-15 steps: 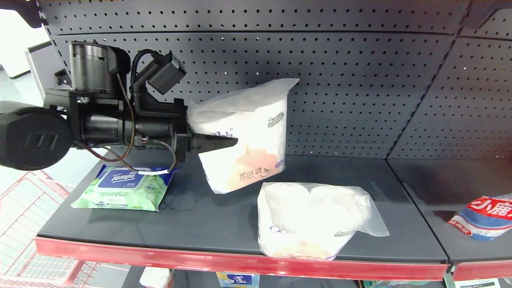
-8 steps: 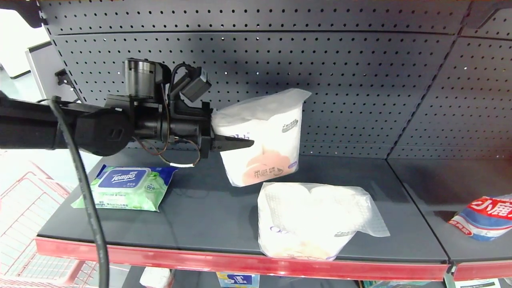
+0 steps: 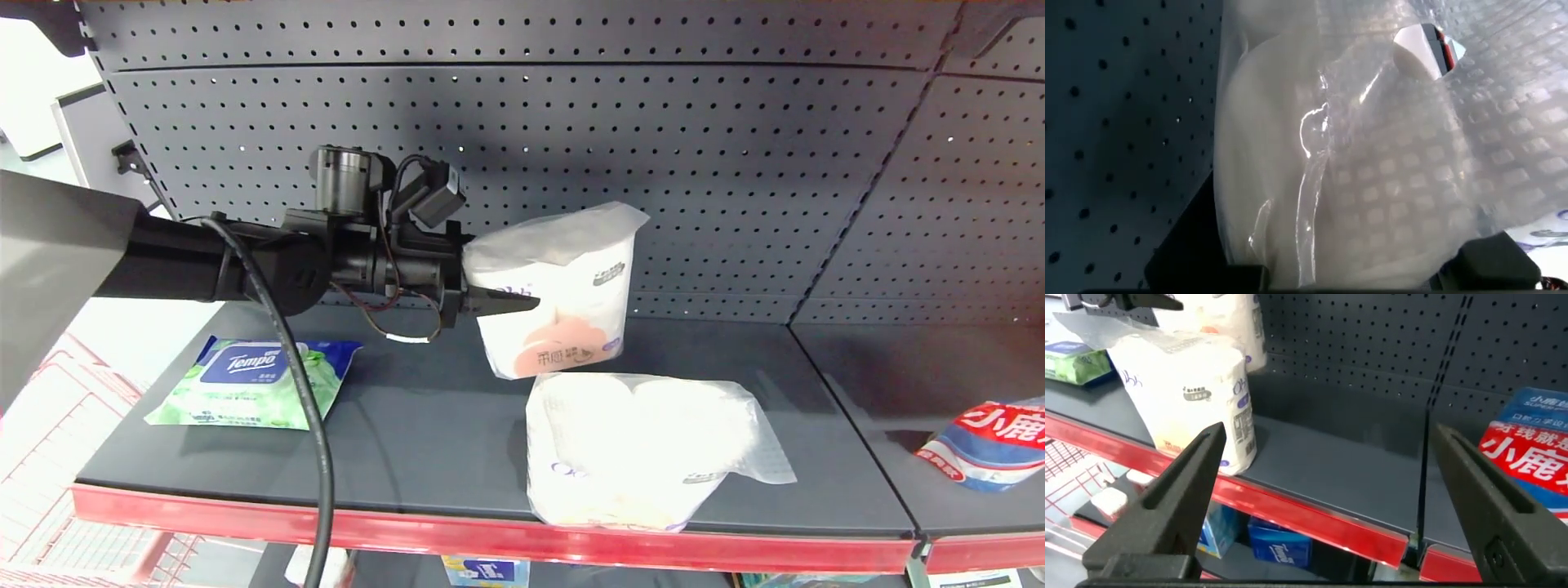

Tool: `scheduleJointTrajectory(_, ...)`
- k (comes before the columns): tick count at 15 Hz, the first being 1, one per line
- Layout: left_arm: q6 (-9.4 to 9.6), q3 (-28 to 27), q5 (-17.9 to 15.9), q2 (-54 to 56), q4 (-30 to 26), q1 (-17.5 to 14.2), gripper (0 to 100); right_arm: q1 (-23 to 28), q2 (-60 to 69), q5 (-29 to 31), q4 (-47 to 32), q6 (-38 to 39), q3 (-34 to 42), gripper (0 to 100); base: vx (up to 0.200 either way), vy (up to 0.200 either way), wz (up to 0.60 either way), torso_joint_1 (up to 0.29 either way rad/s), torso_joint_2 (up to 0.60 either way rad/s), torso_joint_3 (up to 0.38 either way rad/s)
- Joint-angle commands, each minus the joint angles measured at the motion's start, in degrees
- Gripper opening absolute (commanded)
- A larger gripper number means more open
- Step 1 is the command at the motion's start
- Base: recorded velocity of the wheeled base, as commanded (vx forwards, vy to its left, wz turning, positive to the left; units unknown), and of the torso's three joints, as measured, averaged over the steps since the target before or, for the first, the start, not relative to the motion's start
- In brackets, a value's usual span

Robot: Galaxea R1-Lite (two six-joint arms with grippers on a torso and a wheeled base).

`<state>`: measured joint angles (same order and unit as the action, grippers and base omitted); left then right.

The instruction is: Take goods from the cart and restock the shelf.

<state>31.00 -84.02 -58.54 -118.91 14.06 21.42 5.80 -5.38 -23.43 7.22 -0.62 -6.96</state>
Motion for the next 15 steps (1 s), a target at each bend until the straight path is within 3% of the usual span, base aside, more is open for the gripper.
scheduleJointTrajectory(1, 0.29, -0.45, 0.00, -1.33, 0.01, 0.73, 0, 0.00, -0.34, -0.04, -0.01, 0.01, 0.19, 100, 0.000, 0.000, 0.00, 0.000, 0.00, 0.000)
scheduleJointTrajectory(15, 0.20, -5.54, 0.18, -8.36, -0.43, 2.75, 0, 0.00, -0.34, 0.05, -0.01, -0.43, 2.04, 100, 0.000, 0.000, 0.00, 0.000, 0.00, 0.000)
